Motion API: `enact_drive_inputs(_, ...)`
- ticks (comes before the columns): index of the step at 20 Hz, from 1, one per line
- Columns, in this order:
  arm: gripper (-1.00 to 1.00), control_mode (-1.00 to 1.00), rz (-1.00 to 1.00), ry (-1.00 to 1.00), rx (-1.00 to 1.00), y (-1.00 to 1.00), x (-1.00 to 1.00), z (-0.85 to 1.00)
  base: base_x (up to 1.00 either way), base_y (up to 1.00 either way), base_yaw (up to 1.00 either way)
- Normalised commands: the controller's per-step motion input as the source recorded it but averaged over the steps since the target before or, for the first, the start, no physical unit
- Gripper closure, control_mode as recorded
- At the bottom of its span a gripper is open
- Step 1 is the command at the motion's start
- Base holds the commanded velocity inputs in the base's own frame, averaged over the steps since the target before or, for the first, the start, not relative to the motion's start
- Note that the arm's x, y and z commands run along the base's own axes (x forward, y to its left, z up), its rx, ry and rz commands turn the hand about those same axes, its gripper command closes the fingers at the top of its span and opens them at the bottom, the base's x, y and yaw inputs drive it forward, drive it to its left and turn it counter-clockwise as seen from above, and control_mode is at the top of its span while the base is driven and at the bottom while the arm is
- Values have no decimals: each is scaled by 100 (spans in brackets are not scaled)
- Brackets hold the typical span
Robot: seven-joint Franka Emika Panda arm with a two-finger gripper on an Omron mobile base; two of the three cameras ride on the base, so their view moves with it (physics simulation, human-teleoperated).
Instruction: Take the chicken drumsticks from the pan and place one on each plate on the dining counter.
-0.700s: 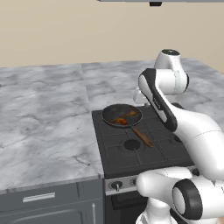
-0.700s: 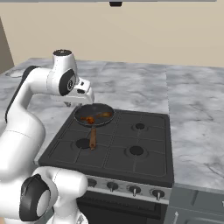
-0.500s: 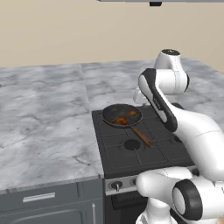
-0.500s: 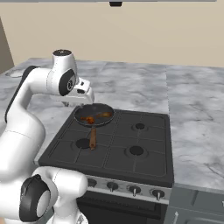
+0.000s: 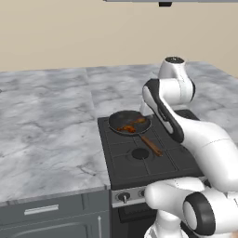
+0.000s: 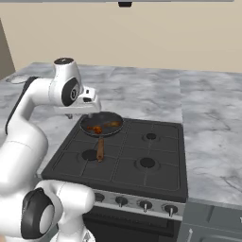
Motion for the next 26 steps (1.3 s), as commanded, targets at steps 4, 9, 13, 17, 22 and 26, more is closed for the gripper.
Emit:
enact_drive_inputs(4,-100,-100,26,14,0,0,67,-21,0,0,0)
enact_drive_inputs(9,-100,-100,23,21,-1,4,68,-29,0,0,0)
enact_drive_inputs(13,-100,-100,9,9,-1,13,70,-21,0,0,0)
enact_drive_inputs(17,-100,-100,2,0,0,10,59,-23,0,0,0)
enact_drive_inputs(22,-100,-100,0,0,0,11,42,-32,0,0,0)
enact_drive_inputs(26,-100,-100,0,0,-1,11,42,-34,0,0,0)
